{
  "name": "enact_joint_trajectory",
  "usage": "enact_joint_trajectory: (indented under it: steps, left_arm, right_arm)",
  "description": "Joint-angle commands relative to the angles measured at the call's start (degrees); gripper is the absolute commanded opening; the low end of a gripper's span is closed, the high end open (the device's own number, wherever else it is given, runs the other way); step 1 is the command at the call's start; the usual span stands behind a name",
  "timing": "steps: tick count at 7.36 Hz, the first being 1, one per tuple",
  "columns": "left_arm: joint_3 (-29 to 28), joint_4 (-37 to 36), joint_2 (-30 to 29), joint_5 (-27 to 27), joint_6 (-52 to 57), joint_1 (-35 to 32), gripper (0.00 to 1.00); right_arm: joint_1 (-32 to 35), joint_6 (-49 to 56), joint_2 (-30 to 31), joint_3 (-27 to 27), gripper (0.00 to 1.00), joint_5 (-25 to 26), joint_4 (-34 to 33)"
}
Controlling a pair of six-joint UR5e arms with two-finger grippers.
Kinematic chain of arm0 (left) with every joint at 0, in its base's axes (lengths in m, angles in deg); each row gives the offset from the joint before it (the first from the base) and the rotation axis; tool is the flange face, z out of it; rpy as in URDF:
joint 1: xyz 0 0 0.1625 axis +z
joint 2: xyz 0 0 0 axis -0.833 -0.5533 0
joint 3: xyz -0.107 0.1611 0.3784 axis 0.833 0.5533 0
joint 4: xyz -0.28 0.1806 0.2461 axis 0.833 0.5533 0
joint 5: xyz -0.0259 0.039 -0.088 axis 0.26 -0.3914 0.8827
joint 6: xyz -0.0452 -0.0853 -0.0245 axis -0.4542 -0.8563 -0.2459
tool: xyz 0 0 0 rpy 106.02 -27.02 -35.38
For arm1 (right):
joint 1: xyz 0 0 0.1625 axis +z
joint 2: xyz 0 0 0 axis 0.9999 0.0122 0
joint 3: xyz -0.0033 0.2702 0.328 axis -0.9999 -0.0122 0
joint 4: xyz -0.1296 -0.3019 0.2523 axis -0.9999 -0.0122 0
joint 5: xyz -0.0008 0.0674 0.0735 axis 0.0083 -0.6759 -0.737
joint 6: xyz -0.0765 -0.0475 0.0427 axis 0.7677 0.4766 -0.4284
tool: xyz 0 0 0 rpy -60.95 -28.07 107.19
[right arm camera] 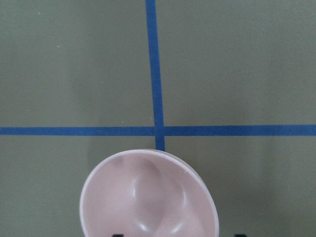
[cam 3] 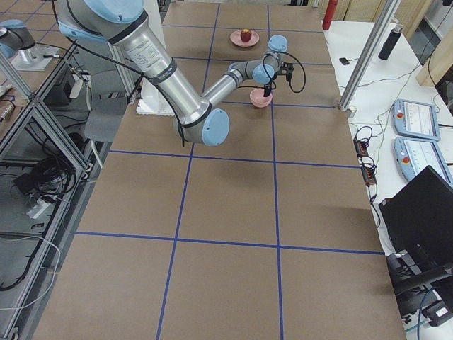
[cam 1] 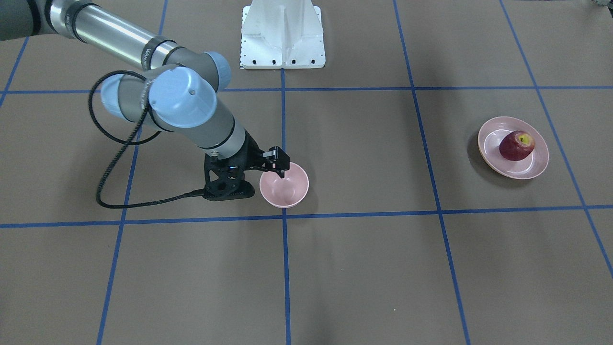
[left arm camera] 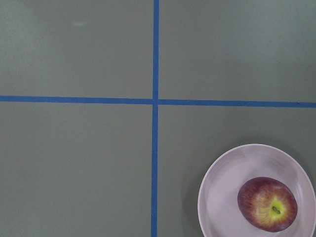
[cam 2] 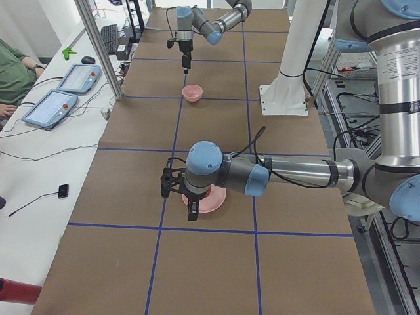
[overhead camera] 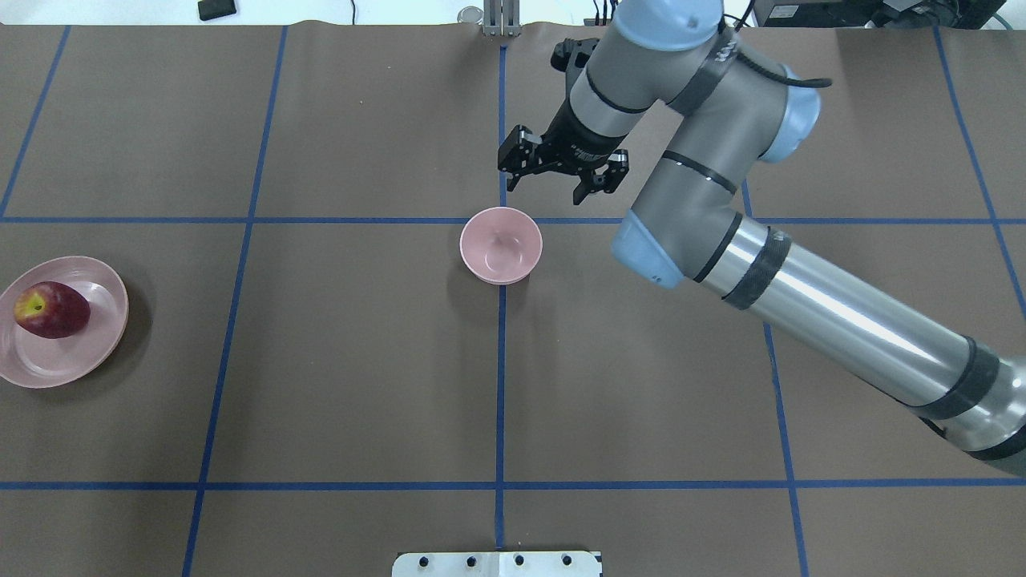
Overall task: Move apple from plate to bowl
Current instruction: 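Open the right gripper and raise it away from the bowl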
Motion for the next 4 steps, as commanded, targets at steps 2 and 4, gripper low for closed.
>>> enact_joint_trajectory:
  steps: [2, 4]
  left_arm:
    - [3.0, 0.3, -0.6, -2.1, -7.8, 8.8, 0.98]
    - [2.9, 8.2, -0.1, -7.8, -19.6, 16.7, 0.98]
  right_arm:
    - [12.3, 4.1, 8.2, 6.2, 1.00, -8.2, -0.2]
    - [15.3, 8.7, 12.0, 7.5, 1.00, -8.4, -0.2]
